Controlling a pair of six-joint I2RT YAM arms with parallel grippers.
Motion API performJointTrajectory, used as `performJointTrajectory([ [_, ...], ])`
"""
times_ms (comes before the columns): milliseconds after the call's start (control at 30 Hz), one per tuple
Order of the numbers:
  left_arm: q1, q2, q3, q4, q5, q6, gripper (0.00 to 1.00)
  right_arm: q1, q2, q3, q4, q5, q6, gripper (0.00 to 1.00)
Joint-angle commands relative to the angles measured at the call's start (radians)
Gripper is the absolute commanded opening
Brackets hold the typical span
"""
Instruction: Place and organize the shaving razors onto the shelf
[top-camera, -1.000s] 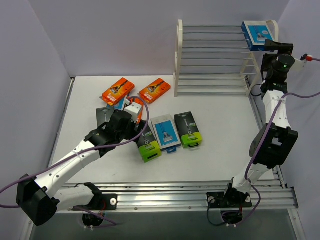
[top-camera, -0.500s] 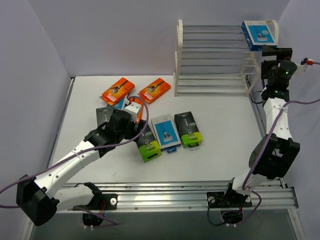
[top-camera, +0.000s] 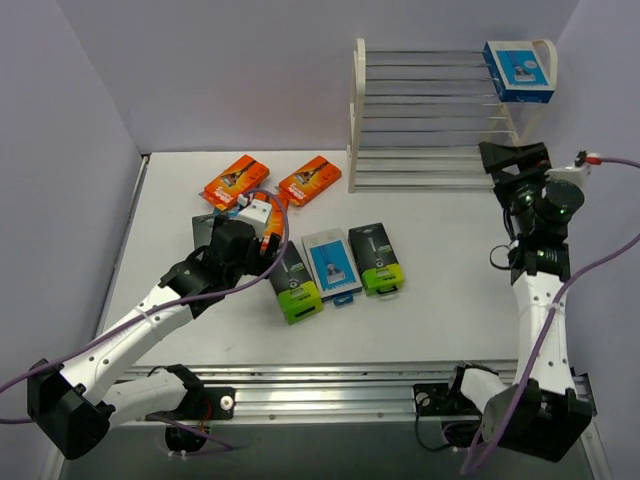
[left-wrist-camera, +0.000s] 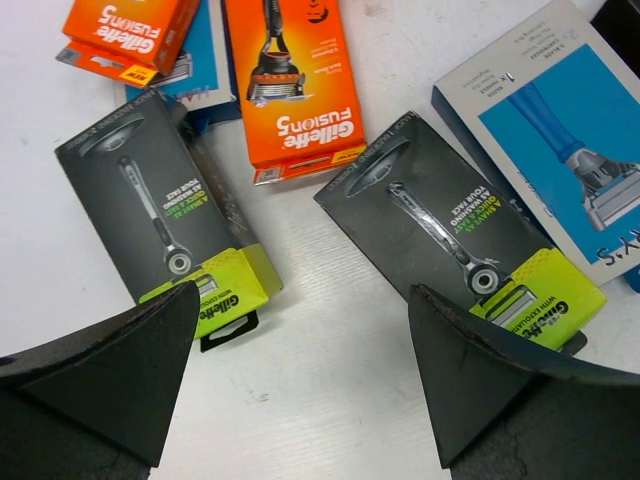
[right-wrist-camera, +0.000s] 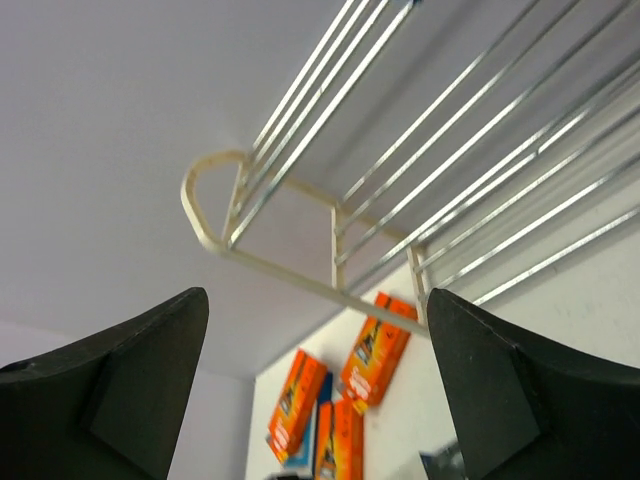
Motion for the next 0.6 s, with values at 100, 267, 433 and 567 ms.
performJointTrajectory([
  [100,0.023,-0.038,0.015,0.04,-0.079,0.019,0.94,0.193,-0.146,-0.128,-0.116,-0.059,-0.186,0.86],
  [267,0.038,-0.024,-0.003,0.059,-0.15,0.013,0.94,0.405,-0.172,-0.225,-0.112,-0.045,-0.218,0.75],
  [433,0.038,-0.017,-0.038,0.094,-0.202,0.028,0.94,0.605,-0.167,-0.311,-0.1,-0.007,-0.252,0.67],
  [567,0.018,-0.014,-0.068,0.128,-0.253,0.048,0.94,0.692,-0.193,-0.358,-0.182,0.022,-0.284,0.64],
])
